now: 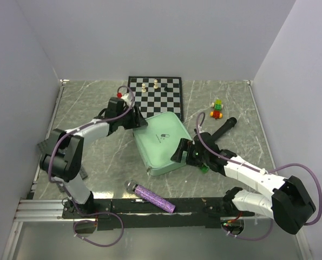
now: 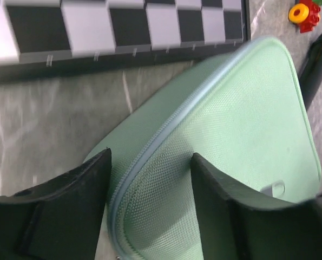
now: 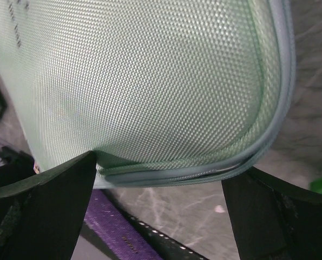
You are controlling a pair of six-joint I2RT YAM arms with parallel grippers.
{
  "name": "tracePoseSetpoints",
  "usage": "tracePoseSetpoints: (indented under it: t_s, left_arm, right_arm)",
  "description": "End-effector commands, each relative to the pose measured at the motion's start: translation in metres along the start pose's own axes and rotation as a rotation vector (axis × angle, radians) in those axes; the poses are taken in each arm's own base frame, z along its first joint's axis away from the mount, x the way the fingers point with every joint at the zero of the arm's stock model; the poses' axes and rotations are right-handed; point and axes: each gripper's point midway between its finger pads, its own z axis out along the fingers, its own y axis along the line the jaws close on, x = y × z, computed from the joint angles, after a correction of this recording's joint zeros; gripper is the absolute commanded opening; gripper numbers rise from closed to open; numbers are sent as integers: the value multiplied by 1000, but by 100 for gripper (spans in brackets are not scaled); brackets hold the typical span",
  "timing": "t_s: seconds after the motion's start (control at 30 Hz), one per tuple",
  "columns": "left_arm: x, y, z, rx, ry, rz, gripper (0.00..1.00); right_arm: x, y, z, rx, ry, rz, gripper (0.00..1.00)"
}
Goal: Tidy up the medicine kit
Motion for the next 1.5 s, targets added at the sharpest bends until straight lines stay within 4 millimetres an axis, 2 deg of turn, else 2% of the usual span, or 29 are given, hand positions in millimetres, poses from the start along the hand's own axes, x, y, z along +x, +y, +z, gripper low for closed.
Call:
tracePoseSetpoints:
  t_s: [0.0, 0.2, 0.3, 0.47, 0.57, 0.63, 0.73, 0.83, 0.93, 1.07, 1.17, 1.33, 1.47]
  left_arm:
    - [58, -26, -33, 131, 138, -105, 59]
    - [87, -26, -72, 165, 80, -203, 52]
    - [92, -26, -92, 159, 13, -256, 51]
    - [115, -22, -116, 142, -48, -334, 55]
    - [113, -15, -131, 96, -103, -333, 61]
    - [105, -10, -141, 49, -144, -318, 65]
    - [91, 4, -154, -63, -220, -307, 76]
    - [82, 14, -158, -131, -257, -291, 86]
    - [78, 17, -151, -150, -249, -289, 89]
    - [81, 16, -134, -136, -200, -305, 90]
    - [86, 17, -126, -137, -166, -312, 89]
    - [81, 18, -132, -153, -188, -293, 88]
    - [69, 28, -143, -209, -231, -276, 89]
  right_arm:
    - [-55, 13, -5, 10, -155, -132, 100]
    - [-73, 17, 2, 47, -138, -228, 100]
    - [-85, 22, 7, 60, -130, -266, 100]
    - [-107, 39, 21, 52, -114, -307, 99]
    - [-113, 49, 31, 42, -81, -316, 99]
    - [-115, 51, 31, 39, -83, -313, 99]
    - [-120, 51, 16, 58, -118, -311, 100]
    - [-122, 43, -7, 101, -166, -314, 100]
    - [-110, 35, -23, 85, -183, -307, 100]
    - [-83, 20, -10, 72, -91, -288, 100]
    - [-65, 19, 3, 36, -18, -263, 100]
    - [-41, 47, 19, -76, 41, -245, 100]
    - [-19, 86, 36, -123, 100, -279, 100]
